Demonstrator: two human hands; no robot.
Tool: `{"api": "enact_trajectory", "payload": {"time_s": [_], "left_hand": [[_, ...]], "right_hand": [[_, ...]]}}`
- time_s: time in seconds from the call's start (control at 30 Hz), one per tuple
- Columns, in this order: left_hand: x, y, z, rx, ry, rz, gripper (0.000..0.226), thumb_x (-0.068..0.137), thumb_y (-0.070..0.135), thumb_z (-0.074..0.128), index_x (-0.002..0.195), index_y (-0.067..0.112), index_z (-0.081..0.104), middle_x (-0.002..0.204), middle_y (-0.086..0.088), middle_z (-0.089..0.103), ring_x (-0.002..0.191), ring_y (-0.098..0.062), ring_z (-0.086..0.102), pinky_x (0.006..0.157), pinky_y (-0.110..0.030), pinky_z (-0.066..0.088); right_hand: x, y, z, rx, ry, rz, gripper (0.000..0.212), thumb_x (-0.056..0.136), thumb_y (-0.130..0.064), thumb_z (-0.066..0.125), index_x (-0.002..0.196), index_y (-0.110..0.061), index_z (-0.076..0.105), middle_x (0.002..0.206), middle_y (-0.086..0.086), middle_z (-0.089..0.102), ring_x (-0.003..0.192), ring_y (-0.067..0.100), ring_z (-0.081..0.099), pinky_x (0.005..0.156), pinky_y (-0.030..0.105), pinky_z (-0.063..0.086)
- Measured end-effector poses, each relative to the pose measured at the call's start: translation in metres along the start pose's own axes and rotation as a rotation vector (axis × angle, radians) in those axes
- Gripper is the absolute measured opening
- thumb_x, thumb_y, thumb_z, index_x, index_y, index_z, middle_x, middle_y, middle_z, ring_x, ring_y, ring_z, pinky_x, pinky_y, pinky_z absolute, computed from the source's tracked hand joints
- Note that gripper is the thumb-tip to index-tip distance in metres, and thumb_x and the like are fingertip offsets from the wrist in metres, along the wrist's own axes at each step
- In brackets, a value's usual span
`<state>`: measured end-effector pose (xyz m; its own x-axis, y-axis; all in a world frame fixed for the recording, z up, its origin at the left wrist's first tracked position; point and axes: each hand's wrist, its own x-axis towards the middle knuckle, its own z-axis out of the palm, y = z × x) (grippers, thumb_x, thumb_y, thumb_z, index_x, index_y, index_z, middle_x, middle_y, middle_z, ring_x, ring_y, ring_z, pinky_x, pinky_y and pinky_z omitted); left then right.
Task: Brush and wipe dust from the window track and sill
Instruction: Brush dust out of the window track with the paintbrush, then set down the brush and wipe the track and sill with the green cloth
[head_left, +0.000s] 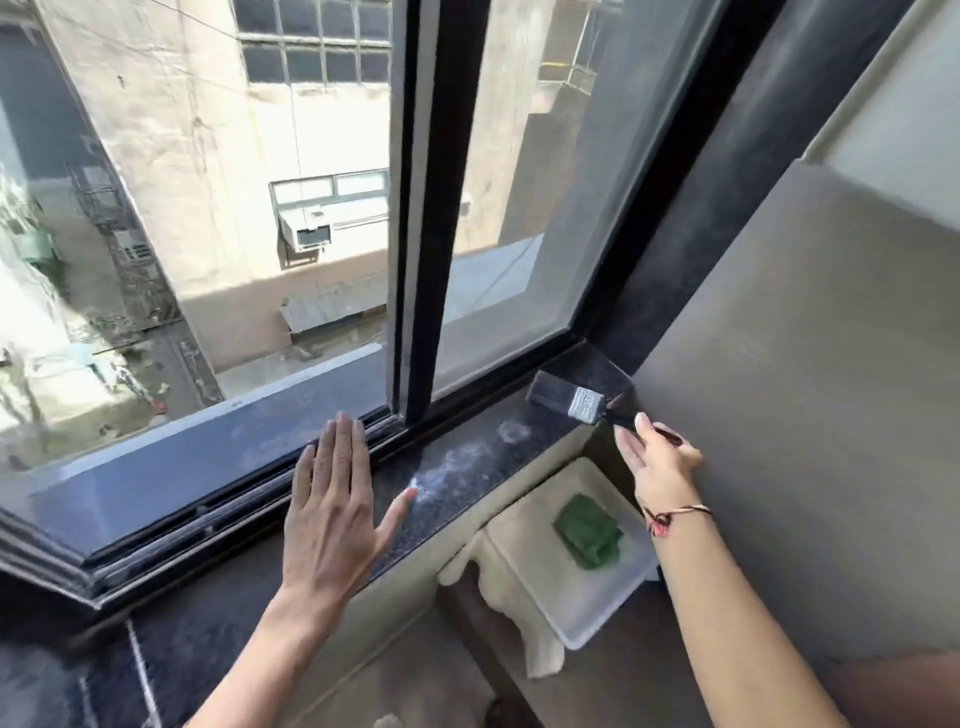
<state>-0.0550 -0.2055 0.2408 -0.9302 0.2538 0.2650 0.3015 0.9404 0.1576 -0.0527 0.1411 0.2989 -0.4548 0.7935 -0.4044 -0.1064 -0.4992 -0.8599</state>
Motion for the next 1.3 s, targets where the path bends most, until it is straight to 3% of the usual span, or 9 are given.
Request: {"api": "enact_trajectory", "payload": {"time_s": [0.13,0.2,0.3,0.37,0.77,0.9,1.03,1.13,1.3], "left_hand": [[0.018,0.058,0.027,0.001,0.039,0.054,0.094,0.095,0.066,0.036,0.155,-0.006,0.034,0.165,-0.023,0.032,0.153,-0.036,0.034,0.124,-0.050,0.029],[0.027,0.082,0.042,0.014,0.055,0.064,0.094,0.095,0.066,0.037,0.156,-0.005,0.033,0.166,-0.023,0.032,0.153,-0.034,0.034,0.125,-0.049,0.028],[0.040,0.112,0.061,0.047,0.081,0.070,0.093,0.098,0.067,0.036,0.157,-0.004,0.031,0.167,-0.022,0.031,0.154,-0.033,0.034,0.126,-0.049,0.028],[0.048,0.127,0.071,0.064,0.096,0.070,0.091,0.100,0.068,0.031,0.158,-0.003,0.029,0.167,-0.022,0.030,0.154,-0.034,0.033,0.126,-0.050,0.028],[0.058,0.157,0.097,0.115,0.074,0.045,0.089,0.103,0.067,0.026,0.159,-0.003,0.026,0.168,-0.024,0.027,0.156,-0.035,0.028,0.125,-0.055,0.032],[0.044,0.166,0.102,0.137,0.094,0.058,0.088,0.104,0.064,0.031,0.160,-0.002,0.021,0.170,-0.023,0.024,0.158,-0.035,0.023,0.126,-0.057,0.030],[0.021,0.169,0.114,0.181,0.110,0.063,0.086,0.105,0.060,0.036,0.161,-0.002,0.019,0.170,-0.024,0.020,0.159,-0.036,0.020,0.127,-0.059,0.026],[0.002,0.165,0.125,0.180,0.118,0.061,0.084,0.106,0.059,0.038,0.161,-0.002,0.018,0.171,-0.024,0.018,0.160,-0.036,0.017,0.127,-0.062,0.023],[-0.032,0.180,0.155,0.132,0.128,0.232,0.082,0.104,0.053,0.048,0.160,-0.003,0.024,0.169,-0.027,0.024,0.159,-0.038,0.021,0.128,-0.059,0.024]], "right_hand": [[0.071,0.009,0.013,0.049,0.031,0.168,0.014,0.104,0.003,0.046,0.091,0.000,0.051,0.138,0.042,0.052,0.127,0.048,0.059,0.108,0.047,0.051],[0.101,0.014,0.023,0.029,0.014,0.191,0.013,0.105,0.001,0.046,0.093,0.000,0.050,0.131,0.040,0.055,0.114,0.043,0.065,0.102,0.045,0.055],[0.147,0.019,0.037,-0.051,0.049,0.166,0.020,0.102,-0.002,0.057,0.082,-0.003,0.052,0.094,0.021,0.061,0.067,0.022,0.060,0.055,0.021,0.061],[0.172,0.019,0.042,-0.089,0.043,0.170,0.029,0.097,0.001,0.065,0.072,-0.005,0.052,0.076,0.010,0.056,0.060,0.016,0.055,0.040,0.015,0.053],[0.175,0.041,0.001,-0.223,-0.039,-0.129,0.028,0.097,-0.014,0.068,0.073,-0.007,0.056,0.064,0.009,0.061,0.051,0.018,0.058,0.056,0.029,0.058],[0.161,0.108,-0.097,-0.948,-0.216,-0.318,0.015,0.093,-0.023,0.071,0.091,-0.008,0.067,0.088,0.014,0.073,0.082,0.035,0.072,0.077,0.046,0.061],[0.181,0.168,-0.154,-1.824,-0.565,-0.236,0.072,0.092,-0.045,0.063,0.155,-0.025,0.034,0.158,0.019,0.029,0.147,0.040,0.031,0.114,0.054,0.038],[0.204,0.194,-0.162,-1.980,-0.691,-0.333,0.084,0.093,-0.050,0.058,0.162,-0.035,0.012,0.169,0.020,0.001,0.156,0.043,0.007,0.122,0.062,0.020],[0.227,0.220,-0.160,-2.039,-0.721,-0.348,0.084,0.091,-0.054,0.059,0.161,-0.036,0.016,0.166,0.024,0.006,0.150,0.046,0.018,0.118,0.060,0.025]]}}
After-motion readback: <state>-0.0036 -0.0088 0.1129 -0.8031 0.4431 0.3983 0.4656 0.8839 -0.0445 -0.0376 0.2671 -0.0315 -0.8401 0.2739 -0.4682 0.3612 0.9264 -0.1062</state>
